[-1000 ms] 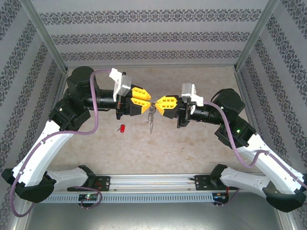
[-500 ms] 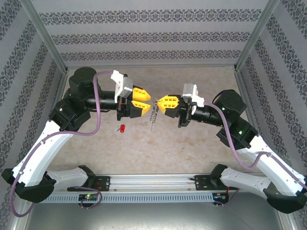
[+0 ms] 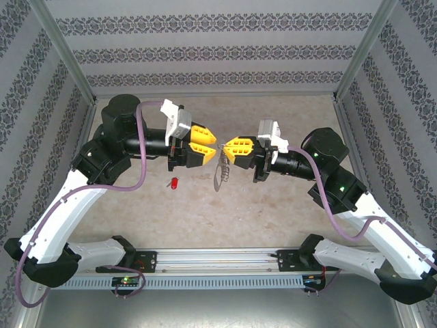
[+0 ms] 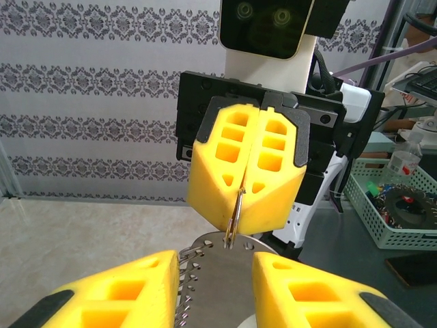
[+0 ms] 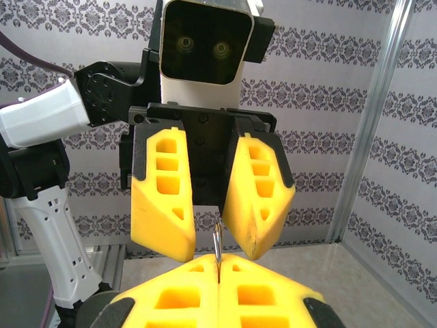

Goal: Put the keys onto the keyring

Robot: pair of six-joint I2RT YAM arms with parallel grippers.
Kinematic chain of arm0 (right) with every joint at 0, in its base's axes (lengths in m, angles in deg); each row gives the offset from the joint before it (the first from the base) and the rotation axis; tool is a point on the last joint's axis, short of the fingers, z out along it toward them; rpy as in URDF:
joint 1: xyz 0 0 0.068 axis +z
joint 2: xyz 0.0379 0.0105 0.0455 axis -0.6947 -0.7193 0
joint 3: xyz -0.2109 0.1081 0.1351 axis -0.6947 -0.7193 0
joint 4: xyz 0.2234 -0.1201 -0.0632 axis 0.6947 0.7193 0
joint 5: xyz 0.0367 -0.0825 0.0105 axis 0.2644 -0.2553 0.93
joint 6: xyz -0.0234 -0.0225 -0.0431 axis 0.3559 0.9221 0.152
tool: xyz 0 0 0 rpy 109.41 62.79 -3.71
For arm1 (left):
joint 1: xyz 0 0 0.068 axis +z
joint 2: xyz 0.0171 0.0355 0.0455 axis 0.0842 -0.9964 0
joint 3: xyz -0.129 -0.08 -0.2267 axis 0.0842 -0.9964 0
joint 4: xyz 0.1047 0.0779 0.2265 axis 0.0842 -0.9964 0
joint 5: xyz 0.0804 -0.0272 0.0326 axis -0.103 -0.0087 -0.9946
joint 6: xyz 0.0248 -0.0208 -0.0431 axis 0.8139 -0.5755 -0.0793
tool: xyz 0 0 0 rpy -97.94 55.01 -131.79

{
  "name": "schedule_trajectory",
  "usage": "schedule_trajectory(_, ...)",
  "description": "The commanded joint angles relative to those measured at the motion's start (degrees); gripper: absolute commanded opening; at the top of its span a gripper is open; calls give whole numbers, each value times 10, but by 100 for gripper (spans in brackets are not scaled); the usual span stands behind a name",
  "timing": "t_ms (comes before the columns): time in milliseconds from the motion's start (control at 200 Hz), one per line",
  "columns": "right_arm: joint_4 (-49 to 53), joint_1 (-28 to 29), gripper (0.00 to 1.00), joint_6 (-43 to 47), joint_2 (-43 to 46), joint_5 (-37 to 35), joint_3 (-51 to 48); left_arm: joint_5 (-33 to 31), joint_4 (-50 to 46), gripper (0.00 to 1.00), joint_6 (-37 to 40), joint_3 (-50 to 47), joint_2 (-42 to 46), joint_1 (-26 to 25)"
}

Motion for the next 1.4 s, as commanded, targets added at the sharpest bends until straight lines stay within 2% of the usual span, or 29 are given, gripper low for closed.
schedule_trajectory(0,-10,3,0,3,2,2,0,21,27,33,-6,14,-5,-5)
schedule_trajectory(370,-7,3,0,8,-12,6,7,21,46,30,-11,9,-12,-13)
schedule_trajectory(480,-9,4,0,8,-14,8,8,20,41,16,-5,11,-14,-13)
schedule_trajectory(729,-24,4,0,4,-14,10,8,11,24,16,11,7,-14,-13)
schedule_trajectory(869,-25,3,0,3,-13,9,6,4,24,0,17,2,-11,-13)
schedule_trajectory(1034,-13,4,0,2,-12,-8,8,-15,38,0,9,-20,2,-12)
schedule_trajectory(1129,-7,3,26,-8,-12,-31,5,-34,32,0,9,-32,8,-9)
schedule_trajectory(1219,4,3,42,-16,-9,-53,4,-55,39,0,-6,-49,17,1)
schedule_trajectory(1244,12,3,49,-18,-8,-59,6,-64,42,0,-12,-55,20,6)
schedule_trajectory(1354,49,1,67,-23,-7,-86,13,-109,43,0,-44,-86,33,39)
schedule_trajectory(1394,66,-2,72,-31,-7,-118,15,-132,36,0,-56,-97,38,54)
